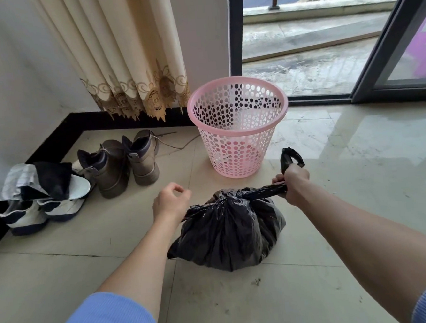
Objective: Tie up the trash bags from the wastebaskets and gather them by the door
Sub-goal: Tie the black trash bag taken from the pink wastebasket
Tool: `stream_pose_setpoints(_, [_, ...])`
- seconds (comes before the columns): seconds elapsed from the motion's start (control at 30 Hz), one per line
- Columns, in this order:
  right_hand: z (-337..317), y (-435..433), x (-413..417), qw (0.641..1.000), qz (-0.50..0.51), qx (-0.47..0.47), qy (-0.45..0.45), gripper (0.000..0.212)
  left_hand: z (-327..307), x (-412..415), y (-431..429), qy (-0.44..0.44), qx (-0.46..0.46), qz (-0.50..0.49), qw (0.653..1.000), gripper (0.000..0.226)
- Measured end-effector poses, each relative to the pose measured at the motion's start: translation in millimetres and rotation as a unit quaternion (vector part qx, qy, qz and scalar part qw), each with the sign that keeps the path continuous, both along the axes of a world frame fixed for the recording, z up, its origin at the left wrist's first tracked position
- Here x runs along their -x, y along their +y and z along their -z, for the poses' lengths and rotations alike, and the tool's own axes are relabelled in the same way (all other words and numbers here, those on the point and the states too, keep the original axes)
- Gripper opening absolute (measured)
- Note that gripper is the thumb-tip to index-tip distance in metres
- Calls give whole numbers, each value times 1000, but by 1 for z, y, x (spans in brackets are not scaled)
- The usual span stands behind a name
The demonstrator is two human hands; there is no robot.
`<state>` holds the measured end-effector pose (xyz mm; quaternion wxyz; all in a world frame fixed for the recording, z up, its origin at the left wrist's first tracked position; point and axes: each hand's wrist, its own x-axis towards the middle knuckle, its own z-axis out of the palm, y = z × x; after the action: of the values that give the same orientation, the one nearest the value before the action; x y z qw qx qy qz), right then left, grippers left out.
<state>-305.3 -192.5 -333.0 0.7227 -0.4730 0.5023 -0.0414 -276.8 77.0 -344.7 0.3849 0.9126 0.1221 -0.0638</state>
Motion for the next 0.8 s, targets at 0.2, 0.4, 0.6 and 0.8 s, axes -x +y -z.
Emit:
stream_pose_setpoints(0.2, [-10,12,9,941,-331,10,73,78,-2,7,-14,179,-149,234,944,50])
stream_pose_setpoints(0.4, [-6,21,11,930,-264,-201,-160,47,-9,2,-18,191,97,171,962,34])
stream_pose_setpoints(0.6, [12,60,15,960,-245,29,-133,16,-10,4,-20,220,251,146,931,23])
stream_pose_setpoints(0.8, [16,53,4,989,-121,-18,-88,16,-3,-2,-18,179,164,91,966,24])
